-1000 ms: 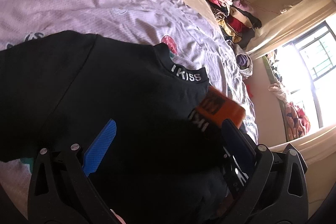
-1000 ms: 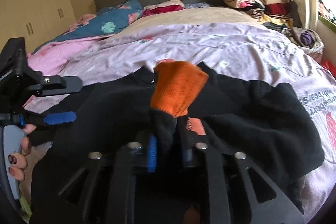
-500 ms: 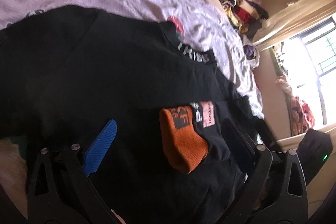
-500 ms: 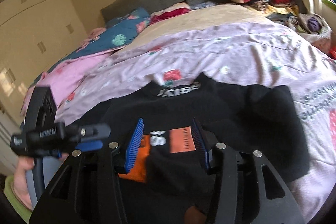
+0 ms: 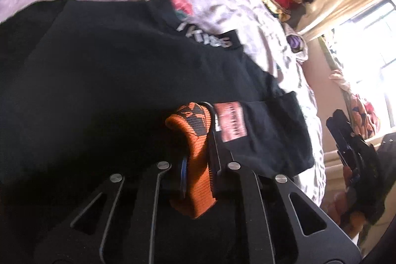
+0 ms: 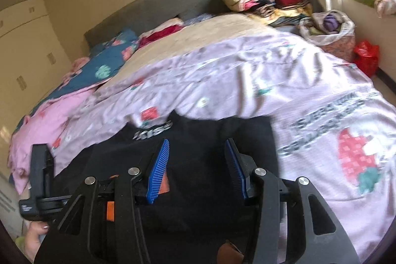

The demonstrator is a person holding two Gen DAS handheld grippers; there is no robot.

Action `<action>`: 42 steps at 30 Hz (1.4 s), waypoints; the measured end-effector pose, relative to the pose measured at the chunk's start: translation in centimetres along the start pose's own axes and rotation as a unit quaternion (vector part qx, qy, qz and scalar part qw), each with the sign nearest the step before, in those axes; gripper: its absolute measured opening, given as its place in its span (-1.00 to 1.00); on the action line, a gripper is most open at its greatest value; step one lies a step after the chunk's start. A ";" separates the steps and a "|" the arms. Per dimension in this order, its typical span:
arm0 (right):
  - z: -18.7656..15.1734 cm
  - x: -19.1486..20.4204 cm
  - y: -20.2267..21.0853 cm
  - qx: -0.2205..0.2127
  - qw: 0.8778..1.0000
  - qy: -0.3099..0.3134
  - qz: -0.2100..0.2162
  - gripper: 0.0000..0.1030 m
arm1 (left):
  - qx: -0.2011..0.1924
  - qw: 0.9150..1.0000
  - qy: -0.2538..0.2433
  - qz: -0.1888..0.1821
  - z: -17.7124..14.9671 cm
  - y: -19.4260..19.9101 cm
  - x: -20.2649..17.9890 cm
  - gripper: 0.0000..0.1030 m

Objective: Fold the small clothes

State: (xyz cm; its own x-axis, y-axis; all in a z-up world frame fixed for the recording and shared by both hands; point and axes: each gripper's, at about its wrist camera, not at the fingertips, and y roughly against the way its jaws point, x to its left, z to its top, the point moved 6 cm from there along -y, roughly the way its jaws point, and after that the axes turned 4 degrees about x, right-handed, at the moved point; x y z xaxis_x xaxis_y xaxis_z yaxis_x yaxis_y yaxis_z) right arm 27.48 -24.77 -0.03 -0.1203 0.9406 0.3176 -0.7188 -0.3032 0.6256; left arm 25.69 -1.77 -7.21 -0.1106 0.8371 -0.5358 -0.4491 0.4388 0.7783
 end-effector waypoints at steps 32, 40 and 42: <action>-1.2 0.5 -1.9 0.030 0.998 0.045 -0.040 -0.09 | -0.093 0.995 -0.017 0.039 2.0 8.2 3.7 -0.91; -3.5 4.4 -4.7 0.077 0.992 0.099 -0.017 -0.05 | -0.078 0.995 -0.004 0.068 1.8 6.5 6.0 -0.91; -3.9 5.0 -5.2 0.086 0.991 0.105 -0.016 -0.04 | -0.078 0.994 -0.009 0.080 1.7 6.5 6.2 -0.89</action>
State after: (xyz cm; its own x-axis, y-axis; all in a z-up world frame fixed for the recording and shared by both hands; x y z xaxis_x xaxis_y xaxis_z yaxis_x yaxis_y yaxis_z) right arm 27.97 -17.92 -4.53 -0.2524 0.9557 0.1511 -0.5999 -0.2771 0.7505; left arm 23.57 6.83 -4.94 -0.1771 0.8980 -0.4027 -0.5586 0.2452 0.7923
